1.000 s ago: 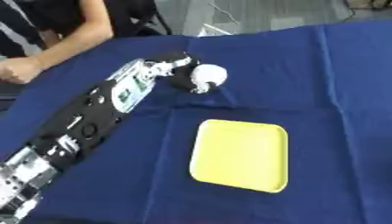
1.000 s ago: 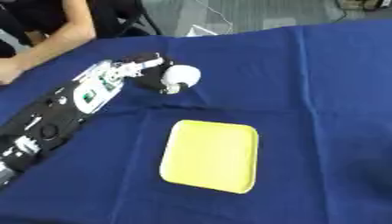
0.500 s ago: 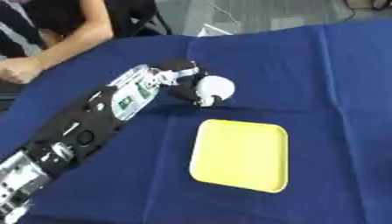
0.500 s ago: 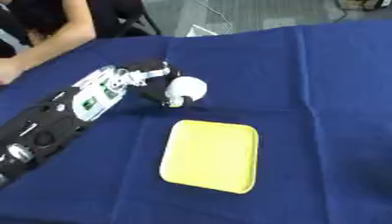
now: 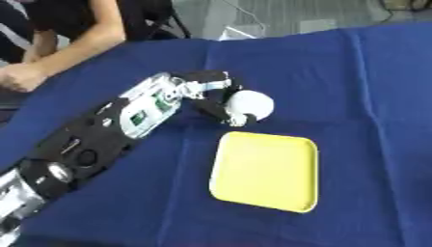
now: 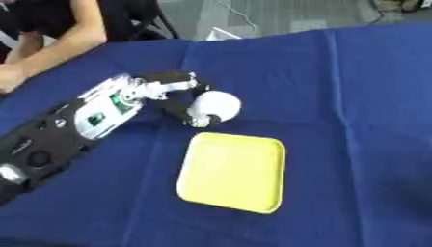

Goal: Pick up objects on the table and place them in the box.

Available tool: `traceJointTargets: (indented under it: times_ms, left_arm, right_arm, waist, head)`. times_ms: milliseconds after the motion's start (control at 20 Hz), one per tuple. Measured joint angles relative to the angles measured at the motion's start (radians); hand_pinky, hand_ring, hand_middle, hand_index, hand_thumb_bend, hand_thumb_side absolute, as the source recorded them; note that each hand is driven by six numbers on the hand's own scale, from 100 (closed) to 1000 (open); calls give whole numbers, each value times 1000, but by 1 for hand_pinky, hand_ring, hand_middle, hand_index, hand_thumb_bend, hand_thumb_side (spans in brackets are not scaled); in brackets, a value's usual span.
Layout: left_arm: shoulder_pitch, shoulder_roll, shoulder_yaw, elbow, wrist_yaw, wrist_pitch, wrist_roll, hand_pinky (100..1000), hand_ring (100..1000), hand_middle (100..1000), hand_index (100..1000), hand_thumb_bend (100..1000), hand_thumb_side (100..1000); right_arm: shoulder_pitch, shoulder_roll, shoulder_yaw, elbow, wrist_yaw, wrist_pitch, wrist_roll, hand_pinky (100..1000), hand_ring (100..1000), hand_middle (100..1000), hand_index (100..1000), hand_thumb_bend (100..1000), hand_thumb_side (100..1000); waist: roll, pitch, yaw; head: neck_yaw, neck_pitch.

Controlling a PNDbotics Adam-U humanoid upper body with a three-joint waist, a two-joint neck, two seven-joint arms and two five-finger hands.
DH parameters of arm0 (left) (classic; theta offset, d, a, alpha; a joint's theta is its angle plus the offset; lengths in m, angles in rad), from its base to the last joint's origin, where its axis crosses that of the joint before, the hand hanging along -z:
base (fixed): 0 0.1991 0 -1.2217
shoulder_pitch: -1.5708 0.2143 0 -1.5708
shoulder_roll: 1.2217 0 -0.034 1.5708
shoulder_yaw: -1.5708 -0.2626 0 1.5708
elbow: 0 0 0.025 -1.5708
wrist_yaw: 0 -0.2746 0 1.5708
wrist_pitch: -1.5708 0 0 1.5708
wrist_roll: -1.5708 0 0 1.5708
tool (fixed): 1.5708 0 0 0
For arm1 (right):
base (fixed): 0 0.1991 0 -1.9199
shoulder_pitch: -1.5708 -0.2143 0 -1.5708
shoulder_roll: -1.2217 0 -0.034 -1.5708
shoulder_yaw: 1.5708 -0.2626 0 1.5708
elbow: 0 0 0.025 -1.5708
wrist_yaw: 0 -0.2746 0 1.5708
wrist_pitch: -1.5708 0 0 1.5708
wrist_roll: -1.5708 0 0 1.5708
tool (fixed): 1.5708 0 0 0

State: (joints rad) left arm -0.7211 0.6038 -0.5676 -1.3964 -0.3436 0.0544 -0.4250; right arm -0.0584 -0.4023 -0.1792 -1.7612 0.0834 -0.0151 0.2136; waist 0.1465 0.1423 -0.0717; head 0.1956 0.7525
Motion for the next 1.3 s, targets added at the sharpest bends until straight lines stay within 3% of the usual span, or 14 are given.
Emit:
traceJointTargets:
  times_ms: [1300]
  left_arm:
    - [12, 0, -73, -30, -50, -49, -54, 991, 581, 530, 308, 100, 702]
  right_arm:
    - [0, 0, 3, 0, 0, 2, 3, 675, 676, 865, 964, 100, 881]
  waist:
    - [0, 0, -3]
  head:
    - [3, 0]
